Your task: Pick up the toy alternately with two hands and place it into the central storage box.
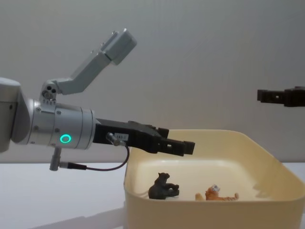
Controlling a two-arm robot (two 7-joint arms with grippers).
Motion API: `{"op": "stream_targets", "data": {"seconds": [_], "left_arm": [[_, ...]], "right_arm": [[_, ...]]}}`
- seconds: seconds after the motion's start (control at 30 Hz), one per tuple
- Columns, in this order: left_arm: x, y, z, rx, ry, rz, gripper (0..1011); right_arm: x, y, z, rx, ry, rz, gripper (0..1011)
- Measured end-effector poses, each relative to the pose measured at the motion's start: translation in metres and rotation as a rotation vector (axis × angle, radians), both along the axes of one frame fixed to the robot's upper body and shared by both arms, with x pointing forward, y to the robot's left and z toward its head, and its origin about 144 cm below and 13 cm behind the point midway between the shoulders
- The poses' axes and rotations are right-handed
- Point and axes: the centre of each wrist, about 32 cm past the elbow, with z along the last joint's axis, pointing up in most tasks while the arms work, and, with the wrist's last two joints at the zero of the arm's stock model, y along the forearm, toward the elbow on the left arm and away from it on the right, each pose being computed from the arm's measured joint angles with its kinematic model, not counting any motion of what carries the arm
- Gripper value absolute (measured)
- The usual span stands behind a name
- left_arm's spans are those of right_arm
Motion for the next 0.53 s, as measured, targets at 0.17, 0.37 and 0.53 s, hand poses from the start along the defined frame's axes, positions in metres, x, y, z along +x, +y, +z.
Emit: {"op": "stream_targets", "data": {"seconds": [0.17, 0.37, 0.53], "left_arm": [[0.0010, -0.0002, 0.0005, 0.004, 0.003, -0.005, 1001], [0.0016, -0.0003, 0.0008, 0.007, 0.005, -0.008, 1001], [0.0019, -0.0004, 0.0008, 0.009, 0.006, -0.010, 1001]], "right_arm": [[0.0000, 0.0000, 0.0000, 0.000, 0.000, 0.000, 1001], [0.0000, 0.0000, 0.0000, 0.000, 0.000, 0.000, 1001], [0.0000, 0.0000, 0.0000, 0.000, 0.000, 0.000, 1001]]}}
